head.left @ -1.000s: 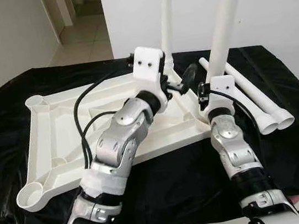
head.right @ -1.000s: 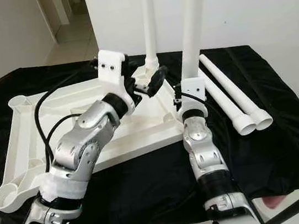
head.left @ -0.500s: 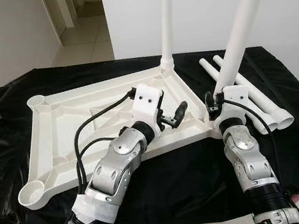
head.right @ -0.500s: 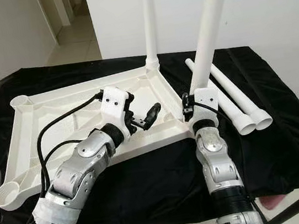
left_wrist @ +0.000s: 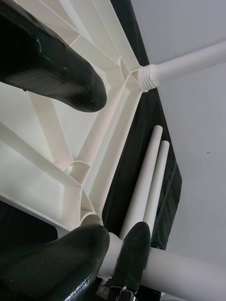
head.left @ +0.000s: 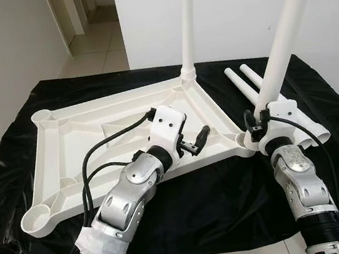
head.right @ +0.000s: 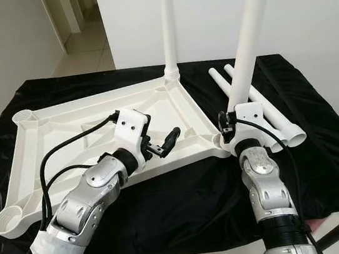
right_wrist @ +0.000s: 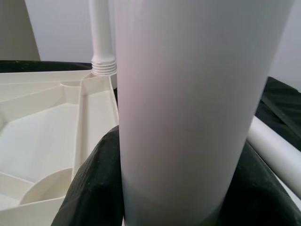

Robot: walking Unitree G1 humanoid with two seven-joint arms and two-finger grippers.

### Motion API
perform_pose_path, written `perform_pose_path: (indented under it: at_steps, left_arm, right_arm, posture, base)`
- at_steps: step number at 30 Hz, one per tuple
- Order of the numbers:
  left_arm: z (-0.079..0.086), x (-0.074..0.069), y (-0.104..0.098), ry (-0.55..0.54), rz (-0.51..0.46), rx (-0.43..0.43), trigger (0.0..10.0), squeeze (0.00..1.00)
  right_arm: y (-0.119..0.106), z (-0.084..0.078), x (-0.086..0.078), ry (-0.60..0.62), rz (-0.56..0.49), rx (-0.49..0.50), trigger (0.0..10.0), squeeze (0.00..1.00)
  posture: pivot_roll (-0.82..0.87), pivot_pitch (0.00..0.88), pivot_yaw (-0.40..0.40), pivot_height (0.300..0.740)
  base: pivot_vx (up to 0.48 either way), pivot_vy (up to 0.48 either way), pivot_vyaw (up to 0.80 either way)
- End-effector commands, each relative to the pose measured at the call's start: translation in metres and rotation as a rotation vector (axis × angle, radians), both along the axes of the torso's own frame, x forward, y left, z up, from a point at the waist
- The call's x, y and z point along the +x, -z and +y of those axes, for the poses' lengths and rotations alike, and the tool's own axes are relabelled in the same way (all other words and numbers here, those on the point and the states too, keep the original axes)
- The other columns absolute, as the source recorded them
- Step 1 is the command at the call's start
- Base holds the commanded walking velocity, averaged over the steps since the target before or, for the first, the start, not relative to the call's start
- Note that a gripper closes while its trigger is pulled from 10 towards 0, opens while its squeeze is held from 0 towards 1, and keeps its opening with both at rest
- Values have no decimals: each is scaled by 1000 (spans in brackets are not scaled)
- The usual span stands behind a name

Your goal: Building children table

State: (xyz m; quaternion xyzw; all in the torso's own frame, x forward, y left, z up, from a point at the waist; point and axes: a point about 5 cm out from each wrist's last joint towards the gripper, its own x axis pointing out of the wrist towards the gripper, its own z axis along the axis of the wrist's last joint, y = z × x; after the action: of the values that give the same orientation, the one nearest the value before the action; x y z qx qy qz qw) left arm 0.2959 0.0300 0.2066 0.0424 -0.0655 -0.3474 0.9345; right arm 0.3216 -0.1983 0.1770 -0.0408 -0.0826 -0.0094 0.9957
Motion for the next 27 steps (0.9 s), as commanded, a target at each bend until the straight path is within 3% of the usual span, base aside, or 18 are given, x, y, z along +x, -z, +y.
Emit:
perform_pose_path:
  at_steps: [1,8,27]
  left_arm:
    - [-9,-12,4,205,1,41,10000,0]
    - [-16,-27,29,313,62,138,10000,0]
    - [-14,-27,37,270,122,118,10000,0]
  right_arm:
    - [2,1,-1,-28,-8,23,10000,0]
    - [2,13,1,-141,-28,15,10000,0]
    - [0,-4,9,-91,-54,17,10000,0]
  posture:
    - [-36,21,36,740]
    - [-31,30,37,740]
    - [-26,42,30,740]
  base:
    - [0,0,0]
    - [0,0,0]
    - [0,0,0]
